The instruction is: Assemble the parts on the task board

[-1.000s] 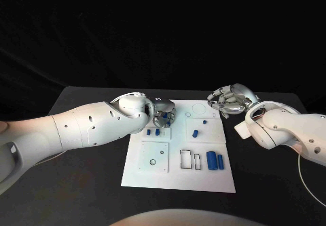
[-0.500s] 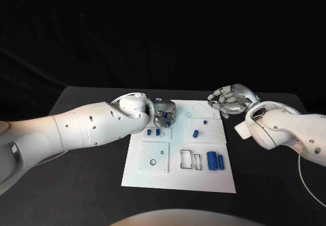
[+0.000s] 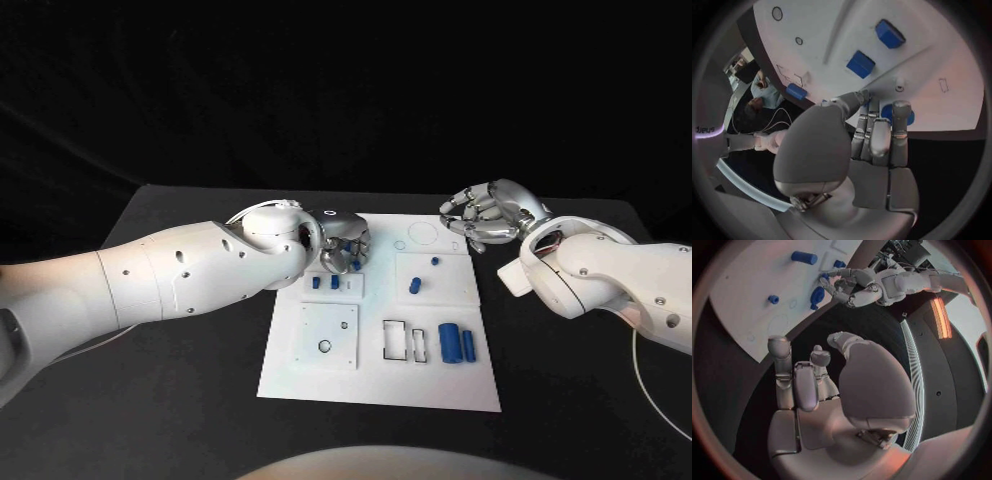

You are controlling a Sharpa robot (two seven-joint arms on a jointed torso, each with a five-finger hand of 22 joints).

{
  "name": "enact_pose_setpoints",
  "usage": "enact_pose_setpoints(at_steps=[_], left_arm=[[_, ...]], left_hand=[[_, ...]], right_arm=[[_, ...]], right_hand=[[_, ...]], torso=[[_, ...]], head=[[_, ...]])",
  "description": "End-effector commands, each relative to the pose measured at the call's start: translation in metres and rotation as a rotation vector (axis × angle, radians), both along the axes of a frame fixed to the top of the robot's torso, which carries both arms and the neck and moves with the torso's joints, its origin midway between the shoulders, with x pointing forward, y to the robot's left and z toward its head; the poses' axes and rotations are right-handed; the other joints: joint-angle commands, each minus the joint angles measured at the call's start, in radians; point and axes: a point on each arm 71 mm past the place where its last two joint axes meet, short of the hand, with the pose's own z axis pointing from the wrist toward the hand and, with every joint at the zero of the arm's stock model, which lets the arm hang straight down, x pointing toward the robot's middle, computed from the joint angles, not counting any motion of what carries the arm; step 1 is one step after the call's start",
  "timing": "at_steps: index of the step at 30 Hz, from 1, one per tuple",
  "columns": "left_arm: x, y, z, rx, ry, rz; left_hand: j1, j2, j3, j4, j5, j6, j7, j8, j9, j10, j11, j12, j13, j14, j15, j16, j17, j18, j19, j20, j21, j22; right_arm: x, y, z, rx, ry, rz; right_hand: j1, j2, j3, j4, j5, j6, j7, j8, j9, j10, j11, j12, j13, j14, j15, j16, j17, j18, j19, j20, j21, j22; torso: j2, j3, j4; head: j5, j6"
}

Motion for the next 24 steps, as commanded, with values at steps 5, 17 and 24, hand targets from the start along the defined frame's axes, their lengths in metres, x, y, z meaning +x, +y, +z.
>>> enact_pose_setpoints(at_steps=[5,17,24], left_arm=[[-0.003,0.006,0.009,-0.061,0.005,0.010],[-0.006,0.026,0.017,-0.066,0.006,0.051],[-0.001,0.041,0.014,-0.041,0.021,0.086]], left_hand=[[-0.023,0.001,-0.007,-0.002,0.005,0.011,0.000,-0.006,0.003,0.014,-0.002,-0.014,-0.002,0.009,-0.003,-0.001,0.002,-0.014,0.007,0.001,0.004,0.026],[-0.029,0.001,-0.011,-0.003,0.006,0.016,-0.002,-0.006,0.005,0.021,-0.004,-0.019,-0.003,0.011,-0.005,-0.001,0.004,-0.015,0.011,0.000,0.006,0.026],[-0.032,0.000,-0.012,-0.004,0.005,0.016,-0.002,-0.007,0.006,0.022,-0.004,-0.021,-0.003,0.011,-0.005,-0.002,0.001,-0.014,0.009,0.000,0.003,0.025]], right_arm=[[0.000,0.001,0.000,-0.005,-0.009,0.015],[0.000,0.001,0.000,-0.006,-0.008,0.015],[0.000,0.000,0.000,-0.007,-0.008,0.014]], right_hand=[[-0.007,-0.001,0.004,0.001,0.004,-0.004,-0.002,0.004,0.002,-0.001,0.000,-0.003,0.000,0.002,-0.005,-0.003,-0.001,0.006,-0.006,-0.001,-0.003,0.000],[-0.009,-0.001,0.005,-0.001,0.005,-0.004,-0.002,0.006,0.002,0.002,-0.001,-0.002,0.000,0.002,-0.005,-0.003,0.000,0.006,-0.006,-0.001,-0.004,-0.001],[-0.009,-0.001,0.005,-0.001,0.005,-0.004,-0.002,0.006,0.002,0.002,-0.001,-0.002,0.000,0.002,-0.005,-0.003,0.000,0.006,-0.006,-0.001,-0.004,-0.001]], torso=[[-0.001,-0.0006,0.0005],[0.001,-0.0013,-0.0003],[0.002,-0.0011,0.0003]], head=[[0.005,0.002],[0.009,0.004],[0.008,0.004]])
